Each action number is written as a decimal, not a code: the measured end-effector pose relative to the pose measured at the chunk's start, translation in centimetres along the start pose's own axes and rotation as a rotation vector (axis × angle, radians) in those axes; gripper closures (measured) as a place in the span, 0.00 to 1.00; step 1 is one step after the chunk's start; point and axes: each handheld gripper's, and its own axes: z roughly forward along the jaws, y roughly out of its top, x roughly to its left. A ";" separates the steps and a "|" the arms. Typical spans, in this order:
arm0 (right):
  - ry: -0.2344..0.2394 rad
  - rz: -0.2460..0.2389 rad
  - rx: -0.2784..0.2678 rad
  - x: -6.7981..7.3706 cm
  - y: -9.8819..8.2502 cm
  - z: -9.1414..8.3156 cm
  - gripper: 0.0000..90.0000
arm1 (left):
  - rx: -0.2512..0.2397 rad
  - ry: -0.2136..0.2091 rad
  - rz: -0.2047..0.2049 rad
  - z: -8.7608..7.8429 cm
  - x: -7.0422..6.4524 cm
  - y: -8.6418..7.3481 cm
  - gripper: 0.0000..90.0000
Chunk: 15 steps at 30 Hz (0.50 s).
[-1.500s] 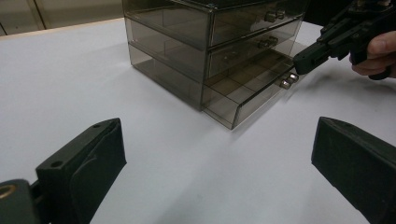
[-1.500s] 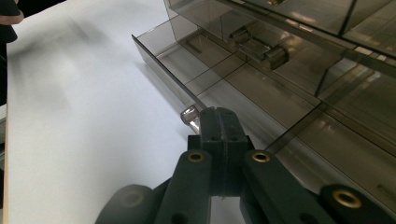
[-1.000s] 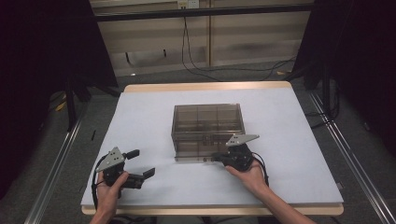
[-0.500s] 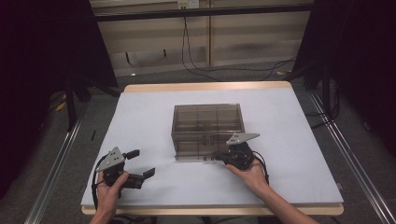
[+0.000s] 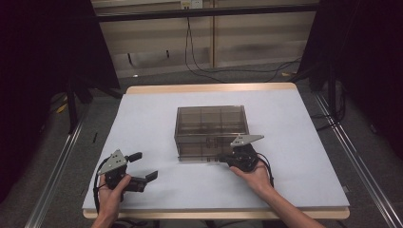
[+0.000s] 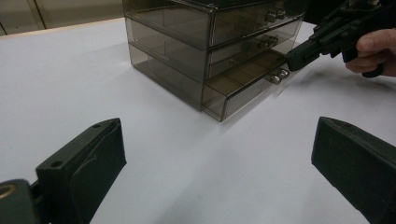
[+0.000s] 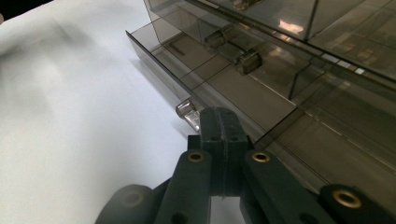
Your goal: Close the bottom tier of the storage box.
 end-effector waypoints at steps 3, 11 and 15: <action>0.001 -0.002 -0.001 0.0 0.0 0.1 1.00 | -0.003 -0.007 -0.003 0.0 0.0 0.0 0.03; -0.004 0.003 0.007 -0.2 0.1 0.3 1.00 | 0.001 0.002 -0.012 0.1 0.1 -0.1 0.03; -0.006 0.005 0.005 -0.3 0.2 0.3 1.00 | 0.003 0.002 -0.007 0.2 0.1 0.0 0.03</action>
